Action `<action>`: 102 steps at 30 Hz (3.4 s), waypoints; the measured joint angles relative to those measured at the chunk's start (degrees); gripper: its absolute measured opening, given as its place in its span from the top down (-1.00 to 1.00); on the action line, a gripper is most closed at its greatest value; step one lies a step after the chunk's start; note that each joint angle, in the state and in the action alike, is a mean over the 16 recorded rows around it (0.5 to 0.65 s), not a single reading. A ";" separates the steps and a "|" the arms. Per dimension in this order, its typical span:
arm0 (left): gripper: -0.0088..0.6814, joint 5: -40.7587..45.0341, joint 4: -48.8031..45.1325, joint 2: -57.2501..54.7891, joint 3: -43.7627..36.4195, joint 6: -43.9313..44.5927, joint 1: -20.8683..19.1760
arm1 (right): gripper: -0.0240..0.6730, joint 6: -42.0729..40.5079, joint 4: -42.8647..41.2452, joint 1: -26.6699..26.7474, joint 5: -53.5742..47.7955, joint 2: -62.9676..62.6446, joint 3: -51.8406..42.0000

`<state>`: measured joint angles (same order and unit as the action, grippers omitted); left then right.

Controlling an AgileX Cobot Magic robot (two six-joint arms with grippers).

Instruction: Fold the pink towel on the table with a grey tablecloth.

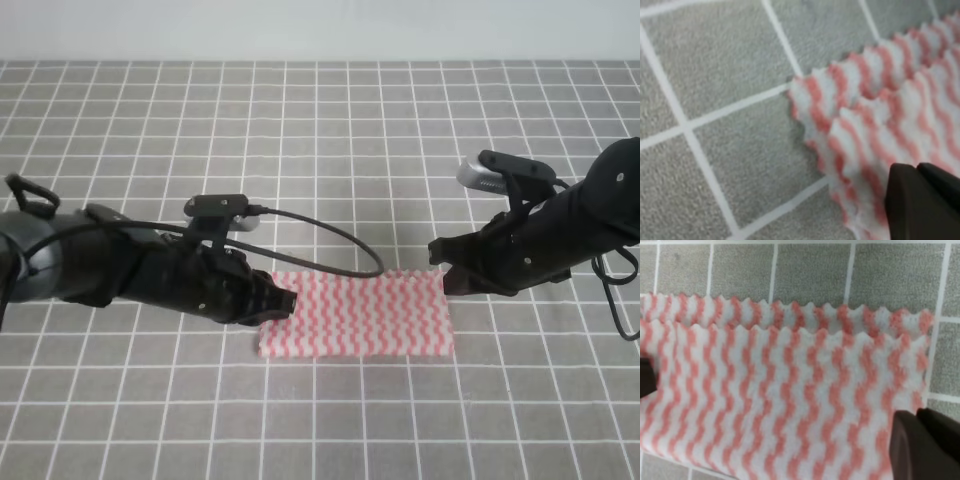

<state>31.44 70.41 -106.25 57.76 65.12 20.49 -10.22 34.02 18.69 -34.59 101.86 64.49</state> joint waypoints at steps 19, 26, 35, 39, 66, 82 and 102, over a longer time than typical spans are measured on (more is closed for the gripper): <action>0.98 9.70 -16.91 -0.59 3.66 -14.62 1.11 | 0.84 -0.14 0.23 0.00 -0.34 0.20 -0.01; 0.98 10.15 -17.56 -1.05 4.70 -14.98 1.12 | 0.84 -0.18 0.17 0.00 -0.42 0.20 -0.01; 0.98 9.85 -17.41 0.45 6.73 -15.03 1.13 | 0.74 -0.17 0.01 0.00 -0.51 0.23 0.01; 0.98 9.00 -17.23 0.02 7.25 -15.11 1.16 | 0.63 -0.15 0.00 0.00 -0.62 0.20 0.00; 0.98 8.89 -17.78 -2.59 8.51 -17.66 -0.41 | 0.40 0.04 0.53 -0.10 -0.01 0.92 -0.02; 0.98 8.29 -18.38 -5.97 8.60 -18.01 -1.30 | 0.40 0.04 1.13 -0.09 1.27 3.62 0.00; 0.98 8.22 -18.75 -5.96 8.54 -17.99 -1.30 | 0.41 -0.90 4.95 -0.08 1.71 6.51 0.10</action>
<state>39.66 51.66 -112.21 66.30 47.13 19.20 -11.12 38.98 18.61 -32.88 108.37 64.59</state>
